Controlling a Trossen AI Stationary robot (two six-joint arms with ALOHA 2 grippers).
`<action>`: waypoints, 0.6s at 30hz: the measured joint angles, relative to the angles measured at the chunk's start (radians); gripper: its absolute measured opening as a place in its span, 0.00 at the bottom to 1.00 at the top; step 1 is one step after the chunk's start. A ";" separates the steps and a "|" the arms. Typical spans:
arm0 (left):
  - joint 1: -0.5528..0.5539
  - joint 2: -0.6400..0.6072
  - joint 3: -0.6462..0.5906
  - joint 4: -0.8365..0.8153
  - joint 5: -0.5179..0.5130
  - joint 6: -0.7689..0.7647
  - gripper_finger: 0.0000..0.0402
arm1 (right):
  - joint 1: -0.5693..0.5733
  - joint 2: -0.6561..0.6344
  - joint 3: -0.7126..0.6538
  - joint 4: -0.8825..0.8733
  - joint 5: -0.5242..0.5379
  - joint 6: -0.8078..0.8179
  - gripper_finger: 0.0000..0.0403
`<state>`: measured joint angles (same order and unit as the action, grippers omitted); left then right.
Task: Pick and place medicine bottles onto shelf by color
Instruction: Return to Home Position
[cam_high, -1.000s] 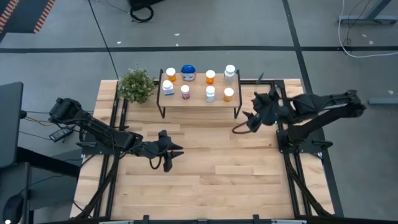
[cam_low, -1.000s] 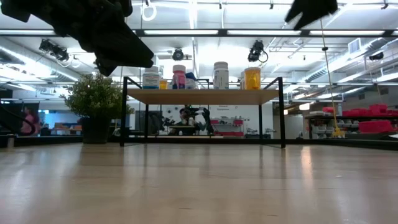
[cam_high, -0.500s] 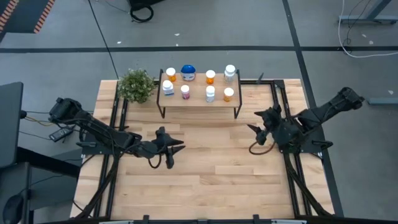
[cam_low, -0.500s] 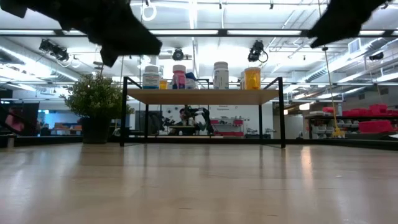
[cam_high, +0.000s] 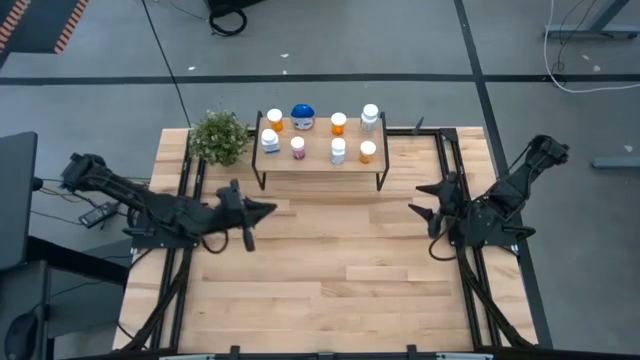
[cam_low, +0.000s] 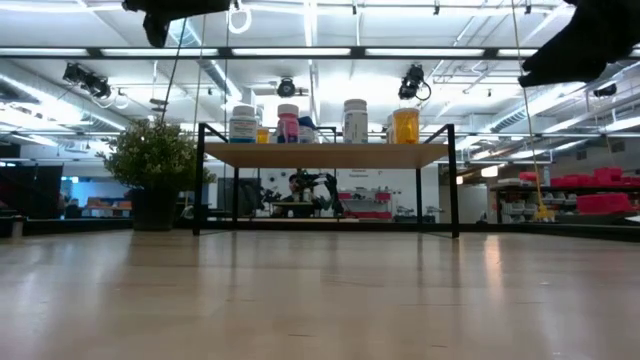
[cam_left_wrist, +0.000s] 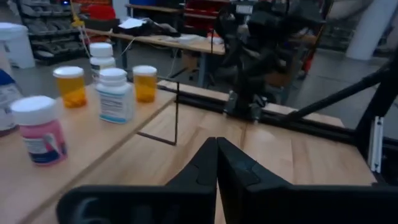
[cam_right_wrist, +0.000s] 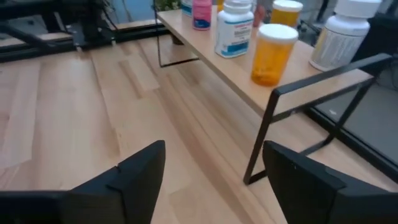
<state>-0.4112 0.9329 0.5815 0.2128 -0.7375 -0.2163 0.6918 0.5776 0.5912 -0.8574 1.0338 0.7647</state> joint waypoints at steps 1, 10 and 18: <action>0.014 -0.029 -0.003 -0.020 0.015 0.002 0.01 | 0.007 -0.006 -0.009 0.011 0.004 -0.014 0.68; 0.189 -0.190 -0.392 0.525 0.343 0.067 0.01 | 0.018 -0.046 -0.099 0.124 0.036 -0.075 0.46; 0.348 -0.238 -0.559 0.774 0.544 0.015 0.01 | 0.006 -0.081 -0.106 0.364 -0.059 -0.299 0.12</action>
<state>-0.0627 0.6953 0.0221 0.9873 -0.1934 -0.2018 0.6982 0.4961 0.4854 -0.4933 0.9744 0.4661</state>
